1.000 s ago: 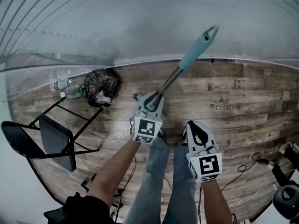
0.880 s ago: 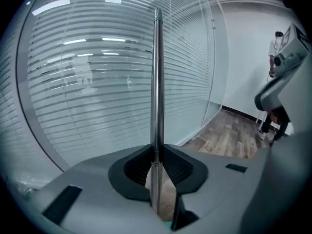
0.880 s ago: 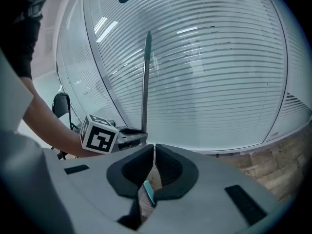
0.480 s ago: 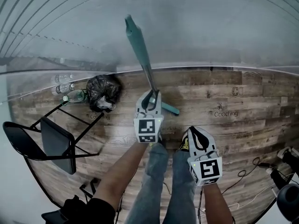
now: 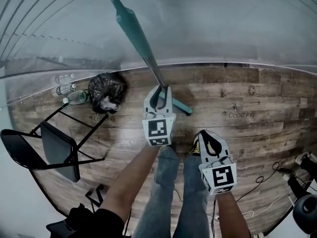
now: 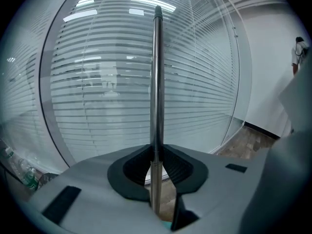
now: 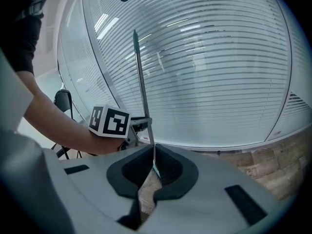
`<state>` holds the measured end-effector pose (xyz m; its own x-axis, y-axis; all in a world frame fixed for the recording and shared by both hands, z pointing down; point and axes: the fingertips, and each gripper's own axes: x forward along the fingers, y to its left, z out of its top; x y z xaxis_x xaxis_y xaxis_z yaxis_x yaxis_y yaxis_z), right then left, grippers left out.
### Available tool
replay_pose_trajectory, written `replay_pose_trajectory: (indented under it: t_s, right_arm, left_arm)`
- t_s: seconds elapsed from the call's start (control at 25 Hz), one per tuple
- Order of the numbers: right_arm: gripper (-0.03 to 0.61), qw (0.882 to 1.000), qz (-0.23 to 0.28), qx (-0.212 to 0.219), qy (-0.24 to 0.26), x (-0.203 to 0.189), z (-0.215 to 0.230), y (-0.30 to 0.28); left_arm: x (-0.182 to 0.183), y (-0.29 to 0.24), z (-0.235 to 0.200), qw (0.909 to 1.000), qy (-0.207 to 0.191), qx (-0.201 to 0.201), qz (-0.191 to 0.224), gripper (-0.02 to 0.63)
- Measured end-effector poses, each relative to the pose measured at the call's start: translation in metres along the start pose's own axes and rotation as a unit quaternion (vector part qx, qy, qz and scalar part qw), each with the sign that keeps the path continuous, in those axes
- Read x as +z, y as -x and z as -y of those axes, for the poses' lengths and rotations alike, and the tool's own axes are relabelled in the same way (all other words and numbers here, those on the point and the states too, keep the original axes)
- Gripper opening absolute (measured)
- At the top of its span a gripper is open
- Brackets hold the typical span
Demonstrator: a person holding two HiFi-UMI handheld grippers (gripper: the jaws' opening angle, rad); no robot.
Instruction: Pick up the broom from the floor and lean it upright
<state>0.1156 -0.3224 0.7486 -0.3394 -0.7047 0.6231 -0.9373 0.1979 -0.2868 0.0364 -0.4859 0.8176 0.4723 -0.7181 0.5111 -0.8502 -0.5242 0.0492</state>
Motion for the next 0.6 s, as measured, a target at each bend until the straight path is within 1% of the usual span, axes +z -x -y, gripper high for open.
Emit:
replay_pose_trajectory:
  t_s: [0.16, 0.4, 0.52, 0.56, 0.6]
  right_arm:
    - [0.018, 1.000, -0.001, -0.002, -0.003, -0.0003, 0.0022, 0.0006]
    - [0.018, 1.000, 0.004, -0.005, -0.007, 0.0030, 0.0034, -0.0019]
    - [0.018, 1.000, 0.004, -0.005, -0.009, 0.0021, 0.0020, -0.0036]
    - [0.018, 1.000, 0.004, -0.004, -0.009, 0.0018, 0.0009, -0.0035]
    - [0.018, 1.000, 0.004, -0.004, -0.009, 0.0014, -0.0004, -0.0031]
  left_arm:
    - [-0.0003, -0.0024, -0.0005, 0.9999, -0.008, -0.007, -0.004, 0.084]
    - [0.0030, -0.0057, -0.0005, 0.9990, -0.038, -0.022, -0.006, 0.084]
    - [0.0020, -0.0074, 0.0004, 0.9987, -0.043, -0.028, -0.009, 0.086]
    - [0.0020, -0.0074, 0.0007, 0.9986, -0.043, -0.030, -0.010, 0.102]
    - [0.0026, -0.0072, 0.0012, 0.9985, -0.043, -0.034, -0.010, 0.136]
